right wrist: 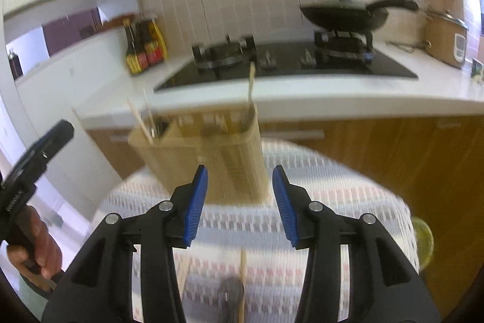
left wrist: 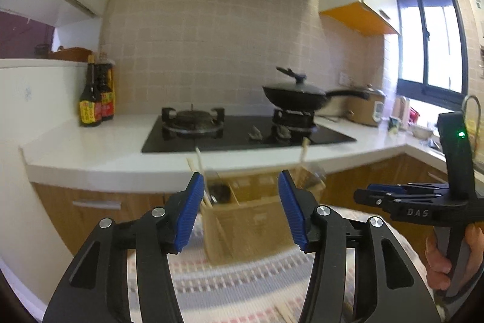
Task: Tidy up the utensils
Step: 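Grasp a chopstick with the left tool while the right tool grasps a clear spoon, then lift chopstick and clear spoon over the caddy and drop them in, opening both tools, then grasp a clear spoon with the left tool while the right tool grasps the last chopstick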
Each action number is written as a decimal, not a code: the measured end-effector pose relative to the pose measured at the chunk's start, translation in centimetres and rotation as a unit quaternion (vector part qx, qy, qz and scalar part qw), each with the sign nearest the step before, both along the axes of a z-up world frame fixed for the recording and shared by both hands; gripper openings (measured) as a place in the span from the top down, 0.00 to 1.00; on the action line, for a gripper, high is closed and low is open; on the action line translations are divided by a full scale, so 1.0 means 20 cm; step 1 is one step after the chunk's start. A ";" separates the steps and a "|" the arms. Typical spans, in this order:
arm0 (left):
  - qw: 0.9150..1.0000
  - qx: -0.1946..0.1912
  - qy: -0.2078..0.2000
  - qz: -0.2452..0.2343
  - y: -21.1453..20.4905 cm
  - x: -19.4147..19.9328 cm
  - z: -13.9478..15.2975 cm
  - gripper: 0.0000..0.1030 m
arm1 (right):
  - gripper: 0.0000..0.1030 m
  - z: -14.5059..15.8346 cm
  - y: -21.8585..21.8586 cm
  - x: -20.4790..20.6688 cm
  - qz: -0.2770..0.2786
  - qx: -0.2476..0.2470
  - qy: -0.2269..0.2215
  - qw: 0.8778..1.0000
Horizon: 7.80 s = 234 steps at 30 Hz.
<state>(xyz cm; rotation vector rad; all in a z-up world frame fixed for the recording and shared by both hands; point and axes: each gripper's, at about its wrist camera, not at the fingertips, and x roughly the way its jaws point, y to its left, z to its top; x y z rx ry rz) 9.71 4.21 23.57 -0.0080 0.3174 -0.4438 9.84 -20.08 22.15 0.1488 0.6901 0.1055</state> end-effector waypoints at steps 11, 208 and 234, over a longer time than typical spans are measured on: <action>0.976 0.055 0.199 -0.062 -0.16 -0.11 -0.37 0.57 | 0.60 -0.33 0.05 -0.23 0.030 -0.002 0.158 0.987; 0.937 0.149 0.315 -0.024 -0.80 -0.06 -0.90 0.65 | 0.74 -0.48 -0.31 -0.35 -0.010 0.097 0.198 0.975; 0.941 0.066 0.331 -0.006 -0.31 0.03 -0.82 0.90 | 0.74 -0.62 0.21 -0.03 0.064 -0.039 0.263 0.962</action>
